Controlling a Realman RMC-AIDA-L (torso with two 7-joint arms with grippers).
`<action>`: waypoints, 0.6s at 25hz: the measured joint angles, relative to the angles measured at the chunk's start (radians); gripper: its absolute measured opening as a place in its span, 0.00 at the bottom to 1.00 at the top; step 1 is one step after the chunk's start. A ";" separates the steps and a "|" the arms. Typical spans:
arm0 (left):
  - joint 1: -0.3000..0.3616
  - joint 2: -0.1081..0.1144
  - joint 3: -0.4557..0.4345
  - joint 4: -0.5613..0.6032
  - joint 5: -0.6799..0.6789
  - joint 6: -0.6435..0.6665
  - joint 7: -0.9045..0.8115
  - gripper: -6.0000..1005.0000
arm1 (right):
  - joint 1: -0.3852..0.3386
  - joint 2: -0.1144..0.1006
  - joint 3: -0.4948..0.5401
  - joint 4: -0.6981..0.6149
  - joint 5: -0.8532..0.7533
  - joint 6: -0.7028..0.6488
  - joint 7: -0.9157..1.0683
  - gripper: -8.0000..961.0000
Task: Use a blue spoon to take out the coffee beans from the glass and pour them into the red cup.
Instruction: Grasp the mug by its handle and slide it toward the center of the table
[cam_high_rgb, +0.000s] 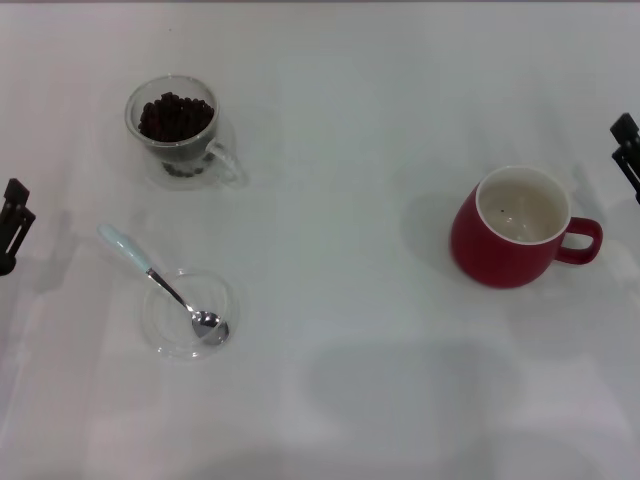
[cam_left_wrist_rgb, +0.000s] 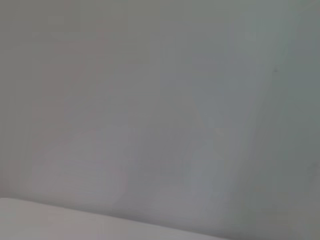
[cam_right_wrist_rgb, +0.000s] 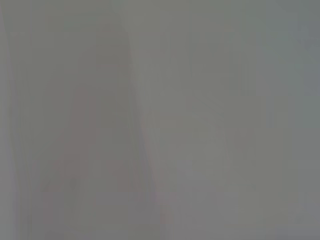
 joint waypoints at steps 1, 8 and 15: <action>0.002 -0.001 0.000 -0.001 0.000 0.000 0.000 0.87 | -0.005 0.000 -0.005 0.002 0.000 -0.001 0.005 0.79; 0.008 0.001 0.000 -0.001 0.000 -0.002 0.000 0.87 | -0.040 0.000 -0.073 0.182 -0.065 -0.174 0.216 0.79; 0.008 0.002 0.000 -0.003 0.000 -0.003 0.000 0.87 | -0.087 -0.002 -0.075 0.286 -0.218 -0.292 0.241 0.78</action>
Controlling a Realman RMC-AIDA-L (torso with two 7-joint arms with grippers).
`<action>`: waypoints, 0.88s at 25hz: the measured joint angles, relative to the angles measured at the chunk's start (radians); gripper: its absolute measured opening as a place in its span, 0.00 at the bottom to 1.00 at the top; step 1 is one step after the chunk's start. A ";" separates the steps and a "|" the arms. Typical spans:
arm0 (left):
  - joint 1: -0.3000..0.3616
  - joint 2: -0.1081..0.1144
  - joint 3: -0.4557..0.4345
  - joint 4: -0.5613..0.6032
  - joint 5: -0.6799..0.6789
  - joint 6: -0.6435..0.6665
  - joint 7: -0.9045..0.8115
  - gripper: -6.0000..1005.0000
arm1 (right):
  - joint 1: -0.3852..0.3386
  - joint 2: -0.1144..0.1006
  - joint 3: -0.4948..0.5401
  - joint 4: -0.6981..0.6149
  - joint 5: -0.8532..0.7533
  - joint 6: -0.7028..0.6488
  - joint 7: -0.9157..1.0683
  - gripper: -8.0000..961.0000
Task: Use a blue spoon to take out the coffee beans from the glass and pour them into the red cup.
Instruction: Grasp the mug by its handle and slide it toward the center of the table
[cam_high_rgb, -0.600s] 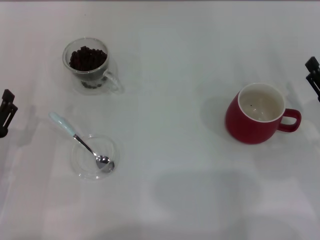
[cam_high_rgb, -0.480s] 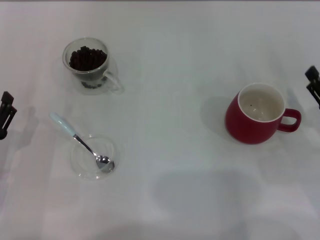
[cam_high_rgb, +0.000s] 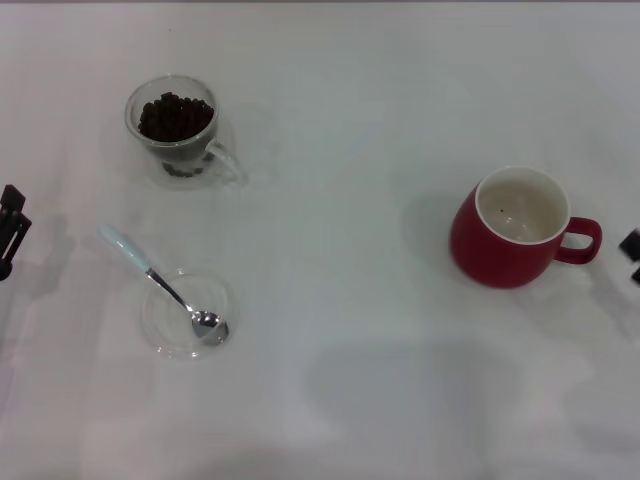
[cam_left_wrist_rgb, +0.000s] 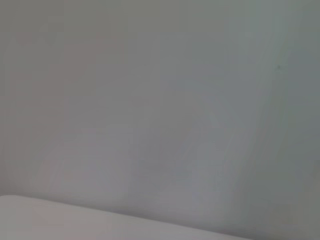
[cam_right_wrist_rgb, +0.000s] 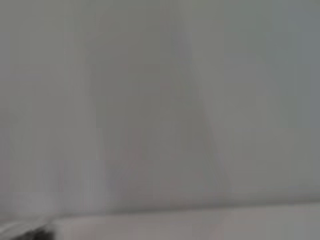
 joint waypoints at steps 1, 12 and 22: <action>0.000 0.000 0.000 0.000 0.000 -0.001 0.000 0.87 | -0.002 0.000 0.000 0.005 -0.025 0.000 0.002 0.78; 0.000 0.000 0.000 0.000 0.000 -0.004 0.000 0.87 | 0.048 0.005 0.004 -0.031 -0.122 0.167 0.005 0.75; 0.002 -0.001 0.000 -0.002 0.000 -0.005 0.000 0.87 | 0.086 0.003 0.031 -0.055 -0.109 0.248 -0.001 0.73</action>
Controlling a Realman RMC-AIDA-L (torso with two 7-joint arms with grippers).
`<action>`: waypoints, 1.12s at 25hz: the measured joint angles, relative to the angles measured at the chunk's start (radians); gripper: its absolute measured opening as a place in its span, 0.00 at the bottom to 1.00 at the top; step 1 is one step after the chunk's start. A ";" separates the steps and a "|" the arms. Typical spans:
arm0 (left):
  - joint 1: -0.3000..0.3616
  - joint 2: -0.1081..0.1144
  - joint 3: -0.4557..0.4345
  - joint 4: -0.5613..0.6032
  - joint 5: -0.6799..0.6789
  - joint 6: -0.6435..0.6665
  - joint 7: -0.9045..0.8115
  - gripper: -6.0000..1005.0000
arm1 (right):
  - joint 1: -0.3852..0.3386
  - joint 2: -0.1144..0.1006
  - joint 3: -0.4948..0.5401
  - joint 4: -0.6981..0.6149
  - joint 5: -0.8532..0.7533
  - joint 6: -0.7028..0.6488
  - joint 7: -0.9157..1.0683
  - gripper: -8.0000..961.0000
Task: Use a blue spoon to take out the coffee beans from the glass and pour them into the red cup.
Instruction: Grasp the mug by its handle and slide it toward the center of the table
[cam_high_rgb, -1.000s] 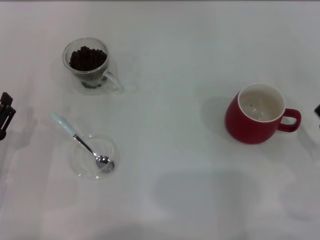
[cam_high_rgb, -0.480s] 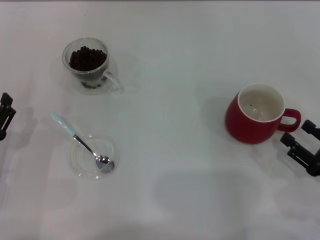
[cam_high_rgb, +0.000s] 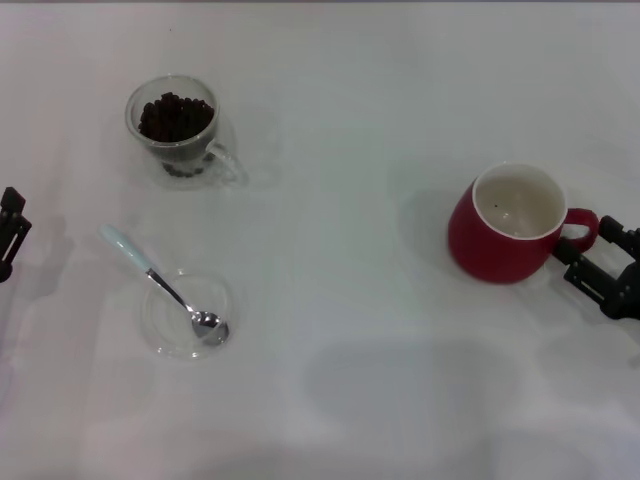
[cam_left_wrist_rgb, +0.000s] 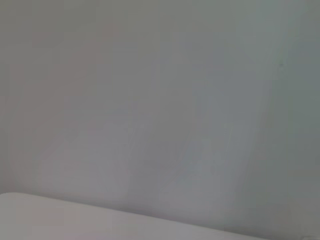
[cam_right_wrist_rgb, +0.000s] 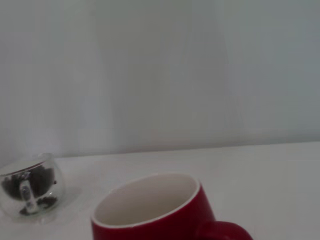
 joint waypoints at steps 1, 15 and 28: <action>0.000 0.000 0.000 0.000 0.000 0.000 0.000 0.87 | 0.002 0.000 0.006 0.000 0.000 0.003 0.000 0.73; -0.003 0.001 -0.001 -0.002 0.000 0.003 0.000 0.87 | 0.062 -0.002 0.020 -0.038 0.024 0.123 -0.003 0.69; -0.002 0.001 -0.002 -0.004 -0.001 0.004 0.000 0.87 | 0.116 -0.004 0.021 -0.049 0.026 0.176 0.003 0.66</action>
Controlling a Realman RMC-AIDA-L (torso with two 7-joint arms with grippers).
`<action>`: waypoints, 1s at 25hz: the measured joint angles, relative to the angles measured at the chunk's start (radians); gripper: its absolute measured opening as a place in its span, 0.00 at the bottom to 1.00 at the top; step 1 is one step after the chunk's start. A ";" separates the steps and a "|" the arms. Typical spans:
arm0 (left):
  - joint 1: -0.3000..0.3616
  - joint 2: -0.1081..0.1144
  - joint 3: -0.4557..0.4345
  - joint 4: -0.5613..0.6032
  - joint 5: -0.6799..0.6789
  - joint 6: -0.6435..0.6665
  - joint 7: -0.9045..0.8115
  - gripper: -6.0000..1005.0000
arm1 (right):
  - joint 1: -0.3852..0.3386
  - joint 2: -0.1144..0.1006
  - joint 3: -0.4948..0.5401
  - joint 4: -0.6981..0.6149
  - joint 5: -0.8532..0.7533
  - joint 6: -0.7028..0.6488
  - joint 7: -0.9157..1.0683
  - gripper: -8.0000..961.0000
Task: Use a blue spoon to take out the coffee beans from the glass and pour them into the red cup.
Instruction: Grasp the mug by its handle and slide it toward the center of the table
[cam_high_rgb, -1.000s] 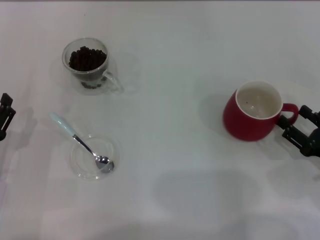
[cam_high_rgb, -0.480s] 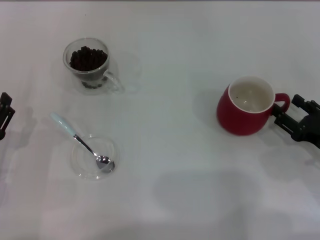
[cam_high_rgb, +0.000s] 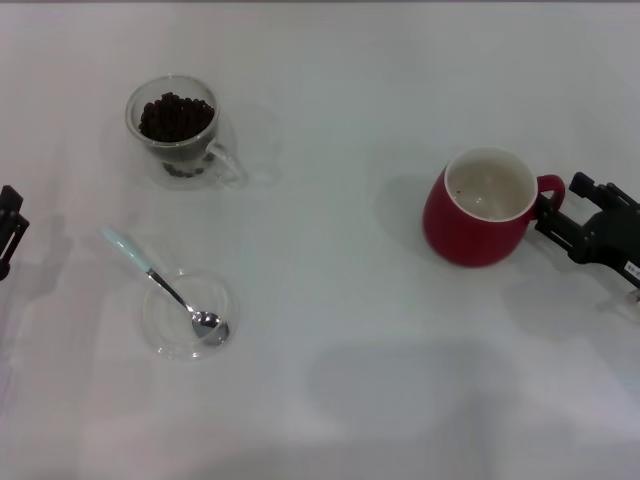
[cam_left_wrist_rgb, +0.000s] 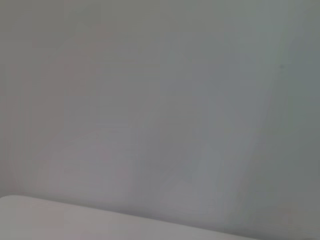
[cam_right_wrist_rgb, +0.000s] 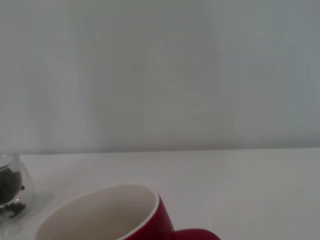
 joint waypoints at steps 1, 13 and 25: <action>0.000 0.000 0.000 0.000 0.000 0.000 0.000 0.87 | 0.002 0.000 0.000 -0.002 0.000 0.000 0.000 0.66; 0.002 0.000 0.002 -0.007 0.000 0.004 0.000 0.87 | 0.010 0.000 0.006 -0.027 -0.008 0.026 -0.002 0.54; 0.001 0.000 0.002 -0.007 0.001 0.004 0.000 0.87 | 0.005 0.001 0.012 -0.062 -0.005 0.036 0.003 0.34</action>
